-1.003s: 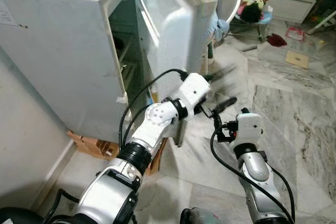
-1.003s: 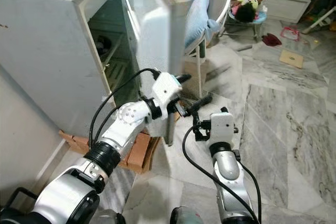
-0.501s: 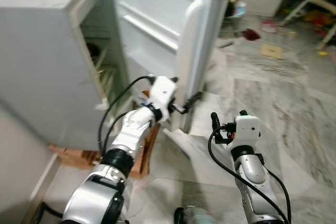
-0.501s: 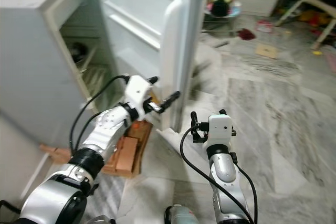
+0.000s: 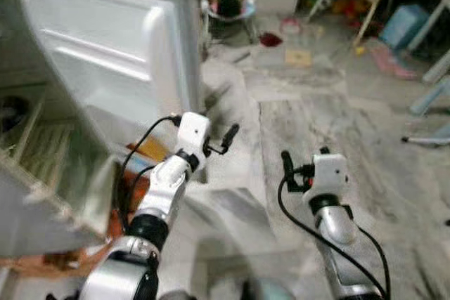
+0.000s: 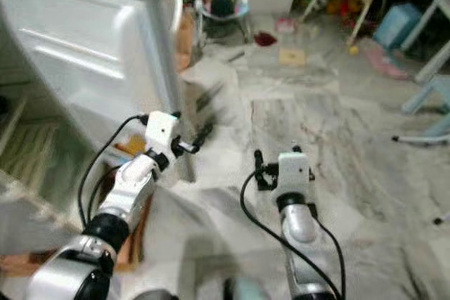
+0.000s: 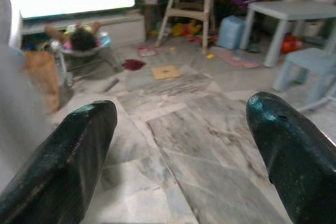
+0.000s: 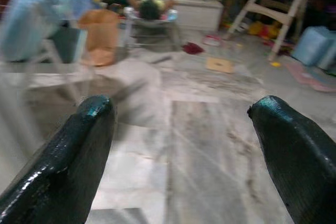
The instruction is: Restocking fridge
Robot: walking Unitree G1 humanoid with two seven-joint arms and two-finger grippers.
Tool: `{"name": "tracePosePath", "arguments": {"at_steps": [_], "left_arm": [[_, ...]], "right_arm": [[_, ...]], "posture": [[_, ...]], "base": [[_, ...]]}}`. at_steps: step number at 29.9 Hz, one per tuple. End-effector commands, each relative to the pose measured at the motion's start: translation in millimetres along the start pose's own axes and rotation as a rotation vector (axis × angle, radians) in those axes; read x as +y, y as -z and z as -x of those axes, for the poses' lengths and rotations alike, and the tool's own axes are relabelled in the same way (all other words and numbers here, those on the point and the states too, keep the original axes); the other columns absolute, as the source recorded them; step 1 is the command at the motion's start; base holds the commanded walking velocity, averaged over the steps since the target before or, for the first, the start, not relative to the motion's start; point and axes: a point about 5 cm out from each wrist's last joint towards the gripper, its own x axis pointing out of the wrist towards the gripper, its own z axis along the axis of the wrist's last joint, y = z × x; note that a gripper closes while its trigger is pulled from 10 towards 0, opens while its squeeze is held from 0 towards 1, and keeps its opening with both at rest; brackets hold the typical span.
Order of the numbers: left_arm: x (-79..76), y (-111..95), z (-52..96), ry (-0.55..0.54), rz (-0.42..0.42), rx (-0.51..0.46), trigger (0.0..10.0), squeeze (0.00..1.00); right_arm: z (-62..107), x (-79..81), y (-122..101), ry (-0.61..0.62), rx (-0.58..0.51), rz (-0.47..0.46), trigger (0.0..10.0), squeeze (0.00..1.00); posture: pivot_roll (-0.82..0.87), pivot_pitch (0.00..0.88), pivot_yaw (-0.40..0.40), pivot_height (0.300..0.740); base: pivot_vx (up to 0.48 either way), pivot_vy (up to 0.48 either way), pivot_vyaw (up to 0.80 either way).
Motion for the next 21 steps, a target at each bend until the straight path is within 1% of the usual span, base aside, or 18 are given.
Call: {"name": "tracePosePath", "arguments": {"at_steps": [1, 2, 3, 4, 6, 7, 8, 9, 10, 11, 12, 13, 14, 15, 17, 21], "left_arm": [[1.9, -0.2, -2.5, -0.038, 0.006, 0.017, 10.0, 0.00], [9.8, -0.3, -2.5, -0.094, -0.012, 0.026, 10.0, 0.00], [13.2, -0.5, -2.6, -0.120, -0.016, 0.030, 10.0, 0.00], [13.2, -0.5, -2.6, -0.120, -0.016, 0.030, 10.0, 0.00], [22.5, -2.5, -3.5, -0.198, -0.021, 0.040, 10.0, 0.00], [22.5, -2.5, -3.5, -0.198, -0.021, 0.040, 10.0, 0.00], [25.8, -3.9, -4.1, -0.225, -0.013, 0.041, 10.0, 0.00], [26.4, -5.0, -4.4, -0.228, -0.007, 0.035, 10.0, 0.00], [25.5, -6.9, -4.6, -0.215, -0.008, 0.019, 10.0, 0.00], [18.7, -10.5, -5.4, -0.163, 0.015, -0.021, 10.0, 0.00], [15.8, -11.1, -5.7, -0.144, 0.023, -0.028, 10.0, 0.00], [4.2, -11.3, -5.0, -0.058, 0.037, -0.045, 10.0, 0.00], [-0.3, -11.3, -4.4, -0.024, 0.042, -0.053, 10.0, 0.00], [-10.2, -11.4, -1.9, 0.045, 0.032, -0.066, 10.0, 0.00], [-20.5, -9.7, 1.5, 0.116, 0.029, -0.069, 10.0, 0.00], [-32.1, -1.3, 6.3, 0.196, 0.036, -0.042, 10.0, 0.00]], "right_arm": [[-1.4, -3.7, -3.7, 0.012, -0.017, 0.009, 10.0, 0.00], [-1.5, -3.5, -3.6, 0.012, -0.017, 0.010, 10.0, 0.00], [-1.5, -3.4, -3.6, 0.012, -0.017, 0.009, 10.0, 0.00], [-1.5, -3.4, -3.6, 0.012, -0.017, 0.009, 10.0, 0.00], [-1.8, -2.9, -3.4, 0.015, -0.019, 0.009, 10.0, 0.00], [-1.8, -2.9, -3.4, 0.015, -0.019, 0.009, 10.0, 0.00], [-1.6, -2.9, -3.4, 0.015, -0.019, 0.009, 10.0, 0.00], [-1.3, -3.0, -3.2, 0.016, -0.019, 0.009, 10.0, 0.00], [-1.0, -3.4, -2.9, 0.017, -0.018, 0.009, 10.0, 0.00], [-0.6, -4.3, -1.8, 0.019, -0.016, 0.010, 10.0, 0.00], [-0.4, -4.5, -1.4, 0.019, -0.015, 0.011, 10.0, 0.00], [-0.2, -4.7, -1.1, 0.020, -0.015, 0.011, 10.0, 0.00], [-0.1, -4.7, -1.0, 0.020, -0.014, 0.011, 10.0, 0.00], [-0.5, -4.7, -1.0, 0.020, -0.014, 0.012, 10.0, 0.00], [-0.7, -4.6, -1.1, 0.020, -0.015, 0.012, 10.0, 0.00], [-2.4, -3.7, -1.1, 0.018, -0.015, 0.012, 10.0, 0.00]], "posture": [[-0.06, 0.001, -0.015, 0.740], [-0.06, 0.000, -0.013, 0.740], [-0.06, 0.000, -0.013, 0.740], [-0.06, 0.000, -0.013, 0.740], [-0.06, 0.000, -0.010, 0.740], [-0.06, 0.000, -0.010, 0.740], [-0.06, 0.000, -0.008, 0.740], [-0.06, 0.000, -0.007, 0.740], [-0.06, 0.000, -0.006, 0.740], [-0.06, 0.000, -0.005, 0.740], [-0.06, 0.000, -0.005, 0.740], [-0.06, 0.000, -0.005, 0.740], [-0.06, 0.000, -0.005, 0.740], [-0.06, 0.000, -0.008, 0.740], [-0.06, 0.000, -0.008, 0.740], [-0.05, 0.001, -0.012, 0.740]], "base": [[0.480, 0.000, 0.00], [0.480, 0.000, 0.00], [0.469, 0.000, 0.00], [0.469, 0.000, 0.00], [0.414, 0.152, 0.00], [0.371, 0.304, 0.00], [0.296, 0.379, 0.00], [0.000, 0.431, 0.00], [0.000, 0.442, 0.00], [0.000, 0.000, 0.00], [0.000, 0.000, 0.00], [0.000, 0.000, 0.00], [0.000, 0.000, 0.00], [0.000, 0.000, 0.00], [0.000, 0.000, 0.00], [0.000, 0.000, 0.00]]}}
